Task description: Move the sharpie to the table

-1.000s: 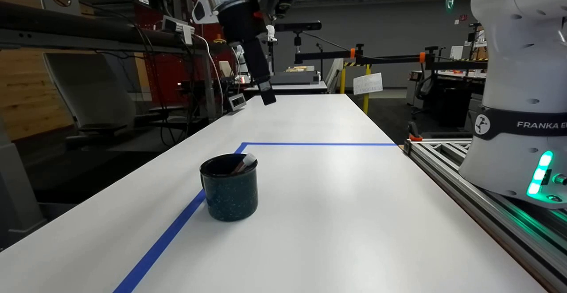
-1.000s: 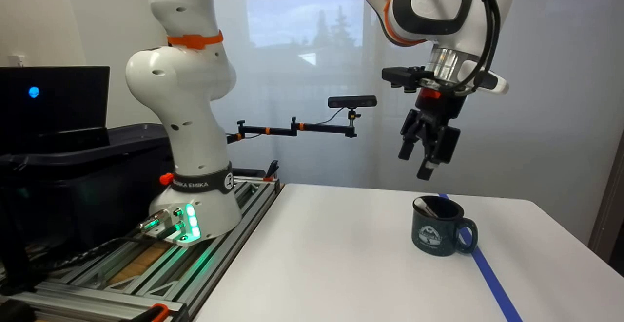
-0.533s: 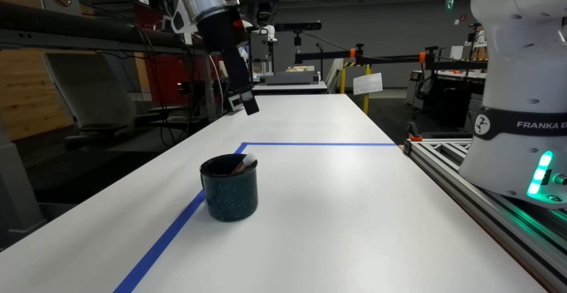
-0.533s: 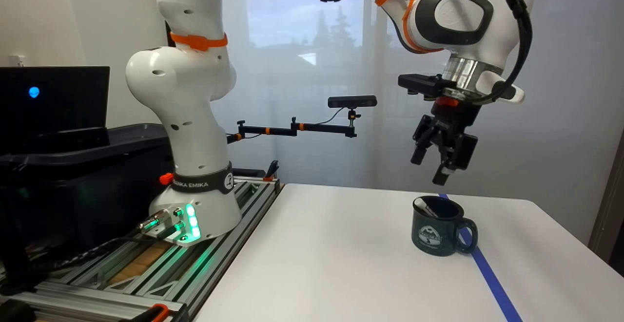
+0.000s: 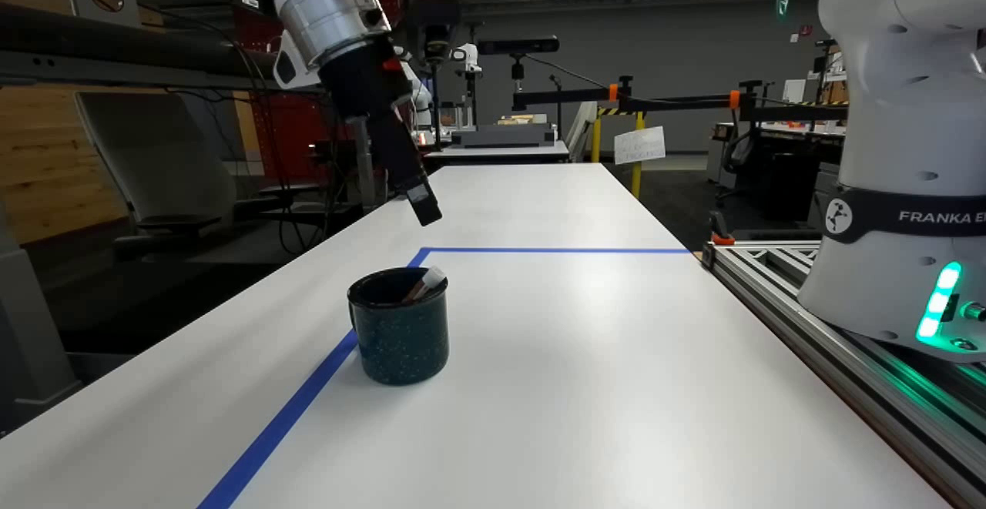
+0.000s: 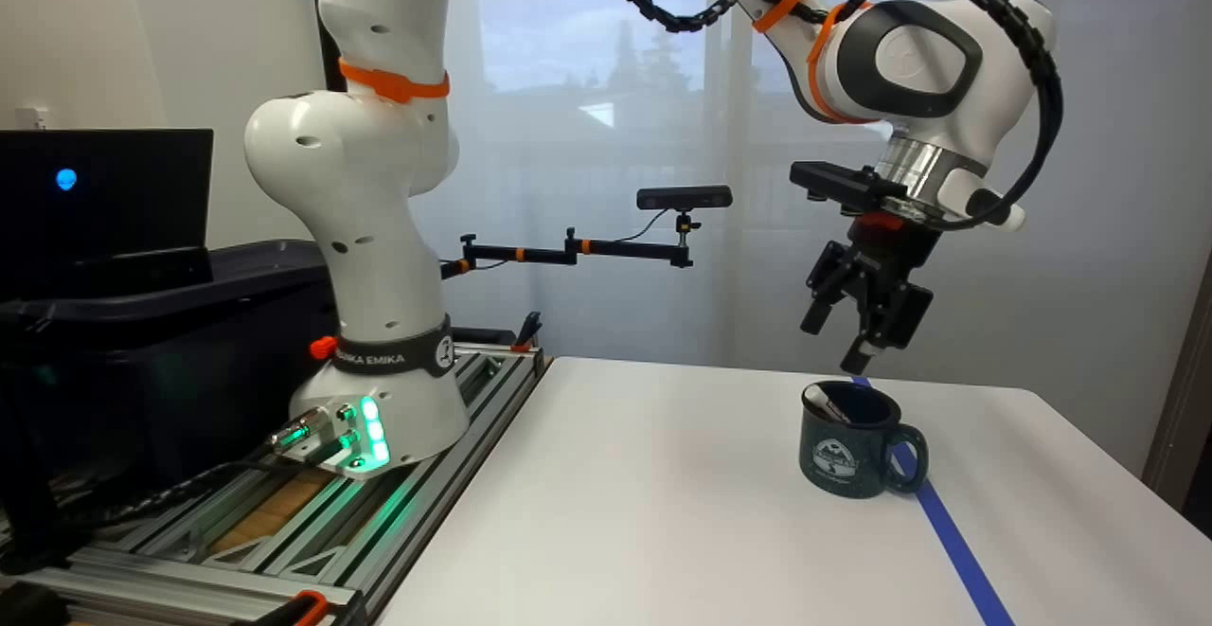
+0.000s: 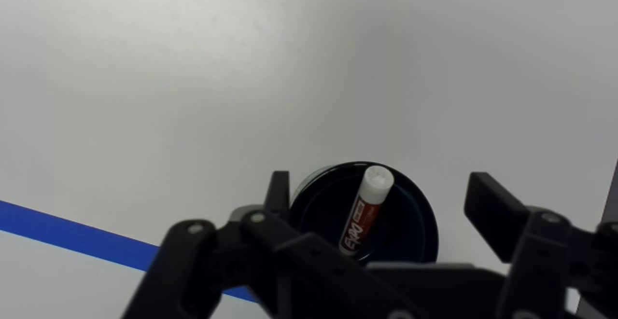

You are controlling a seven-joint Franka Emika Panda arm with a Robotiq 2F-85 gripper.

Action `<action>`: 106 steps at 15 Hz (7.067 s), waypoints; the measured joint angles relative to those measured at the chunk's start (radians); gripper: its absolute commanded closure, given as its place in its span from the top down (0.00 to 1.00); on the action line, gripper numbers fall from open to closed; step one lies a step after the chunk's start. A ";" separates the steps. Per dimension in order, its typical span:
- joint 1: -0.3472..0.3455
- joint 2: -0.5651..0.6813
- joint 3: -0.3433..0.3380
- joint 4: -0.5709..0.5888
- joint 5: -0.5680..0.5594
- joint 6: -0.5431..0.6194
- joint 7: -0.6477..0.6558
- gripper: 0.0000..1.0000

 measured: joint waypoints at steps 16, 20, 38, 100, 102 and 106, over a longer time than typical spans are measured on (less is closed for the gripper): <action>-0.001 0.131 0.016 0.078 0.035 0.001 0.003 0.48; -0.001 0.152 0.016 0.089 0.041 0.001 0.004 0.53; -0.026 0.100 0.019 0.107 0.095 -0.003 -0.035 0.05; -0.082 -0.383 -0.054 -0.508 -0.256 0.495 0.326 1.00; -0.082 -0.380 -0.054 -0.507 -0.255 0.495 0.323 1.00; -0.083 -0.376 -0.054 -0.507 -0.255 0.495 0.323 1.00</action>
